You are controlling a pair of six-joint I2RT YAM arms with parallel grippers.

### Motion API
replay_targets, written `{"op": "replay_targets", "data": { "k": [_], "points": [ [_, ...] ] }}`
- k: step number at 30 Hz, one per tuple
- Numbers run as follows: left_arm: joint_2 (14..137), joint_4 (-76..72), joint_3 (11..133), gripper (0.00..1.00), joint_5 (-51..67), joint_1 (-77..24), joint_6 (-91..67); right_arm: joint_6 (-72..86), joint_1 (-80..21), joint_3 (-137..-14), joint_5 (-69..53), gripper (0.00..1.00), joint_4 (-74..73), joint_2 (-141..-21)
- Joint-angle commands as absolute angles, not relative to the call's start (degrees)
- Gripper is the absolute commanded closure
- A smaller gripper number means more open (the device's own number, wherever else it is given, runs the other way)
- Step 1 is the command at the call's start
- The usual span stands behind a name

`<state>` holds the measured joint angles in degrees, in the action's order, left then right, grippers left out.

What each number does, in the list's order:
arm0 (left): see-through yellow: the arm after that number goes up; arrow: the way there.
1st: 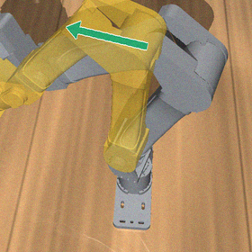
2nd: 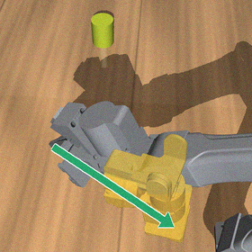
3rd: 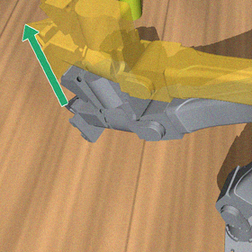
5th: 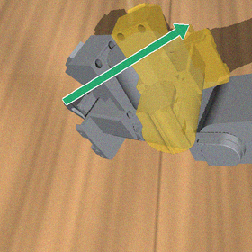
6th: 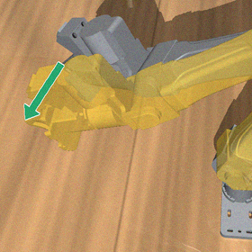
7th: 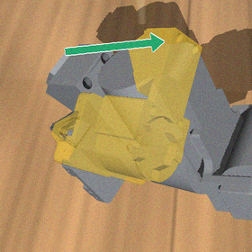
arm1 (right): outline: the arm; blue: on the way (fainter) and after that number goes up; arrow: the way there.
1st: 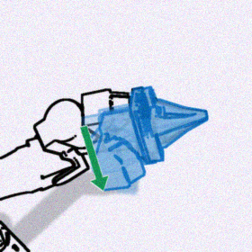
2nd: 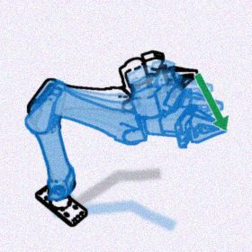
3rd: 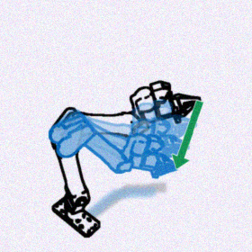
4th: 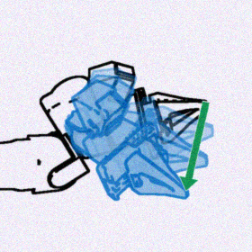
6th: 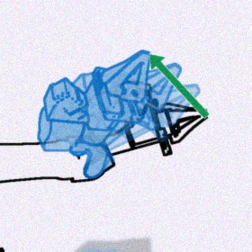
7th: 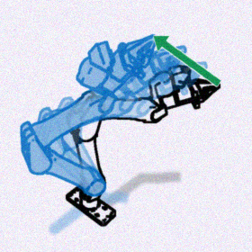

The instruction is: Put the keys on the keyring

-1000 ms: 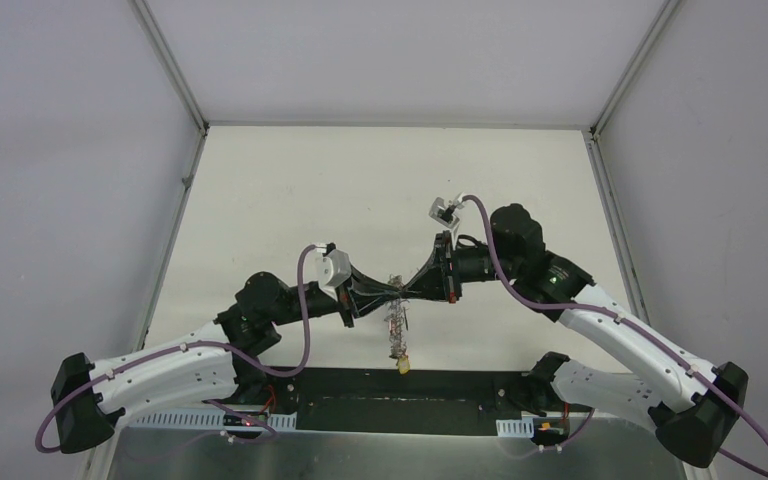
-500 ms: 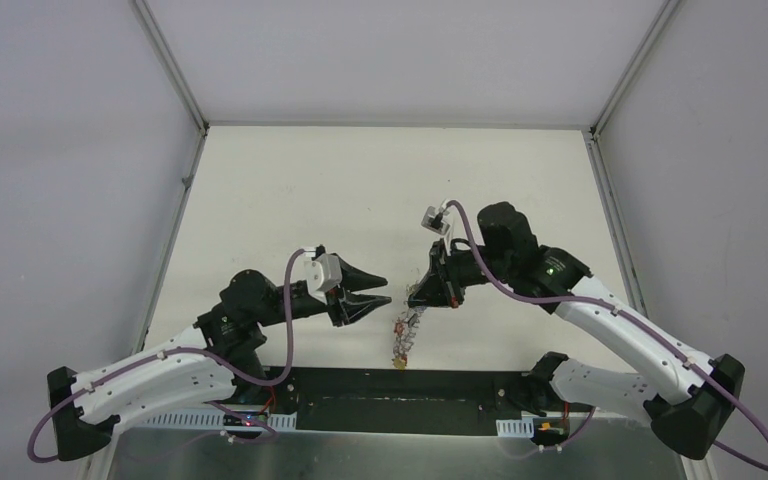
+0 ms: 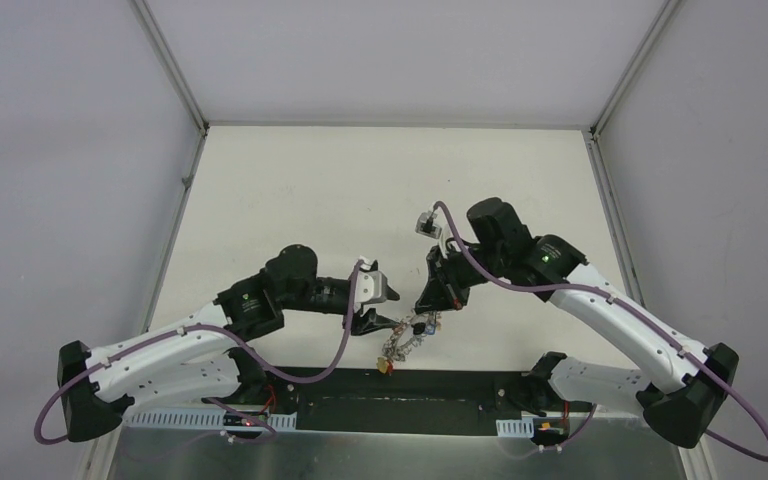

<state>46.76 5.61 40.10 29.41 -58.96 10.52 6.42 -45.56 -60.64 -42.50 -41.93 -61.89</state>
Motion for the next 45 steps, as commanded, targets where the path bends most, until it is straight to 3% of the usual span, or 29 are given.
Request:
{"op": "replay_targets", "data": {
  "k": [1,21,30,37,42,45],
  "points": [
    [49.1,6.9,43.63,0.49,35.36,-59.44,15.64,4.67,-45.44,-64.58,-45.17,1.0,-42.8,-62.35],
    [56.81,0.11,45.0,0.63,35.17,-59.64,12.03,5.24,-45.46,-64.82,-47.86,1.0,-41.42,-63.29],
    [57.54,-1.41,45.13,0.77,36.91,-59.81,11.22,5.67,-45.48,-64.59,-46.5,1.0,-41.23,-63.12],
    [57.57,-1.28,45.0,0.98,37.88,-59.77,11.16,5.93,-45.46,-64.6,-45.26,1.0,-40.87,-62.68],
    [57.48,-0.97,44.96,1.0,37.43,-59.8,10.46,6.1,-45.44,-64.39,-42.32,1.0,-40.81,-61.84],
    [57.23,-1.03,44.69,1.0,36.65,-59.77,9.34,6.27,-45.44,-63.82,-39.84,0.88,-40.13,-60.93]
  ]
}}
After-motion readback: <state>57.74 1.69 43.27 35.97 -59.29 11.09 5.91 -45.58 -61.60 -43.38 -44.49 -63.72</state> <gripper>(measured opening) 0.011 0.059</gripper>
